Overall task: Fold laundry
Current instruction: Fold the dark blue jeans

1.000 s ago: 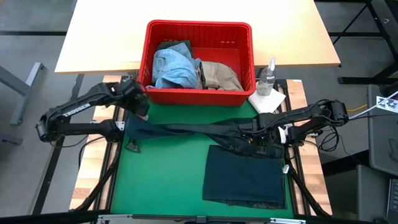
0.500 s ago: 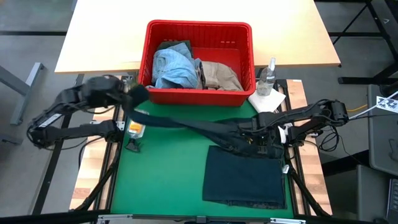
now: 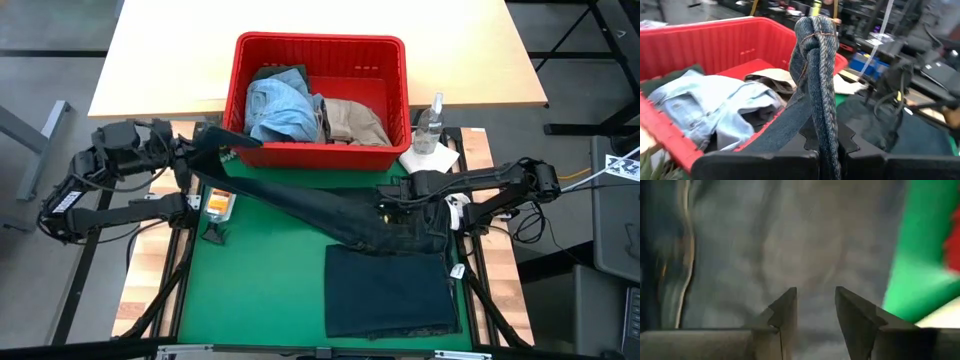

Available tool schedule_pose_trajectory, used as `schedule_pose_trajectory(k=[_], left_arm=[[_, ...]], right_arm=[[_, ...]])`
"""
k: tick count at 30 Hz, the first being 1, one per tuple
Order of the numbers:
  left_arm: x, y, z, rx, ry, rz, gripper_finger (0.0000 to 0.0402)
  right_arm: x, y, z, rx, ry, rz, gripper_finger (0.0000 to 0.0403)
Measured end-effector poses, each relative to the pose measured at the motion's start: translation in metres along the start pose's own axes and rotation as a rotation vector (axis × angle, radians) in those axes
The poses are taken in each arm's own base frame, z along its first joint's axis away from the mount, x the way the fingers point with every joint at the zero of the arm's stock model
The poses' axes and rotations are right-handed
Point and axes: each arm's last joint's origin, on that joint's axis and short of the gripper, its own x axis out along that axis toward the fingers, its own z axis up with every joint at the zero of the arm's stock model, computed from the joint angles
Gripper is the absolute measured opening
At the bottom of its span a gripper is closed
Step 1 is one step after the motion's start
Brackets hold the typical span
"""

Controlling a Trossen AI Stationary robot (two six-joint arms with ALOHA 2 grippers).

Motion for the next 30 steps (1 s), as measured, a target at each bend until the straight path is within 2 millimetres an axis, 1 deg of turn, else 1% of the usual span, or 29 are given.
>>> schedule_pose_trajectory(k=[4, 10, 13, 15, 21, 24, 27, 30], left_arm=[[0.001, -0.001, 0.003, 0.051, -0.032, -0.02, 0.0], [0.005, -0.004, 0.012, 0.104, -0.155, -0.07, 0.0], [0.005, -0.006, 0.014, 0.122, -0.169, -0.102, 0.0], [0.005, -0.007, 0.014, 0.126, -0.163, -0.135, 0.0], [0.004, -0.01, 0.013, 0.136, -0.139, -0.267, 0.0], [0.004, -0.011, 0.012, 0.14, -0.131, -0.307, 0.0], [0.004, -0.011, 0.012, 0.14, -0.126, -0.306, 0.0], [0.004, -0.011, 0.012, 0.139, -0.125, -0.305, 0.0]], right_arm=[[-0.002, -0.002, 0.017, 0.0, -0.17, -0.058, 0.0136], [-0.01, -0.003, 0.047, -0.09, -0.483, -0.05, 0.0136], [-0.009, -0.003, 0.058, -0.115, -0.561, -0.075, 0.0136], [-0.003, -0.003, 0.063, -0.128, -0.567, -0.091, 0.0136], [0.027, 0.0, 0.069, -0.145, -0.449, -0.078, 0.0136], [0.036, 0.0, 0.072, -0.135, -0.418, -0.095, 0.0136], [0.033, 0.001, 0.076, -0.117, -0.465, -0.132, 0.0136], [0.023, -0.001, 0.078, -0.15, -0.526, -0.148, 0.0136]])
